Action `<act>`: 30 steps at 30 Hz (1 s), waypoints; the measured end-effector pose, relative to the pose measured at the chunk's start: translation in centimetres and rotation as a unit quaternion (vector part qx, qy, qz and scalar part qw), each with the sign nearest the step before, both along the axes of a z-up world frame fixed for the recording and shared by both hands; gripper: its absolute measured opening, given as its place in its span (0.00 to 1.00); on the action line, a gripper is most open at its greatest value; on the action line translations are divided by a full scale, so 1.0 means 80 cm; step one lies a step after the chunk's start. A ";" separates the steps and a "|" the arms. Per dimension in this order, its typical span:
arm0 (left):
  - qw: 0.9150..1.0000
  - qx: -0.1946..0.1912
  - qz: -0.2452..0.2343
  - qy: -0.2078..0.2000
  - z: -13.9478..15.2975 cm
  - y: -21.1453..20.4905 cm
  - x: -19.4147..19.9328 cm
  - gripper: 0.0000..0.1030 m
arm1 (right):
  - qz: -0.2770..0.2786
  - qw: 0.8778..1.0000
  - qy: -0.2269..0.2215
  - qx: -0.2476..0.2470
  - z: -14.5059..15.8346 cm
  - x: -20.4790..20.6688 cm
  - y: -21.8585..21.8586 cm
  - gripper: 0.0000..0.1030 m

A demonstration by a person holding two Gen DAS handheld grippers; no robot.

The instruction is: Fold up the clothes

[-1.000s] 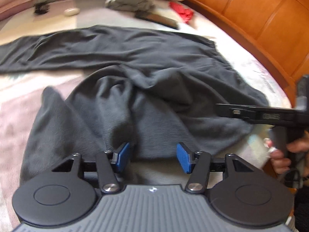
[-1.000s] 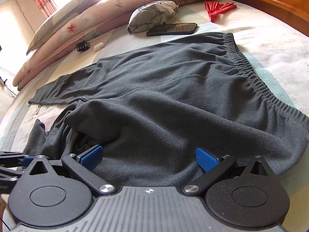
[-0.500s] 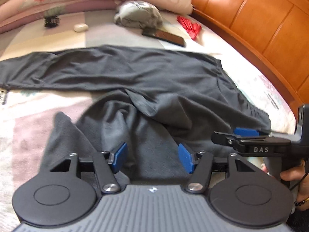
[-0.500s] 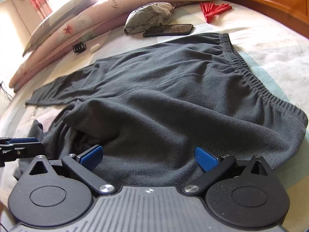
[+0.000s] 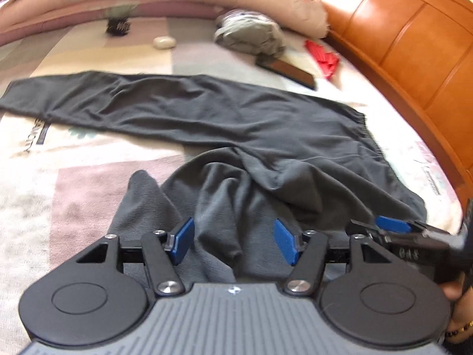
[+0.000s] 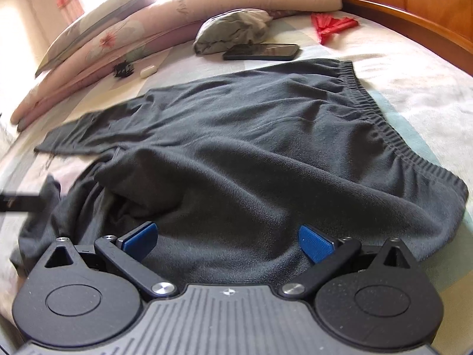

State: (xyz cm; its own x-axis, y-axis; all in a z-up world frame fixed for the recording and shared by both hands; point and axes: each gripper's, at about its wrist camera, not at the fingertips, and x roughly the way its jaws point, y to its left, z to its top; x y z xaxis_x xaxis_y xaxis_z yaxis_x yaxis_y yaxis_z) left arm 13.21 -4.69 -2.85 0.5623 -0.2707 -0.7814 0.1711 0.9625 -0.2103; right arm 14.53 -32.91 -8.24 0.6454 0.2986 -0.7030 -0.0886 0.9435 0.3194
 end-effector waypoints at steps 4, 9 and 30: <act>1.000 0.011 -0.007 -0.008 0.005 0.003 -0.009 0.62 | 0.015 0.999 -0.011 0.027 0.016 -0.012 0.009 1.00; 1.000 0.000 -0.003 -0.021 0.006 0.020 -0.021 0.68 | 0.066 0.997 -0.028 0.032 0.032 -0.031 0.042 1.00; 0.998 0.056 0.010 0.018 -0.043 0.125 -0.053 0.71 | 0.234 0.967 -0.044 -0.092 0.036 -0.064 0.205 1.00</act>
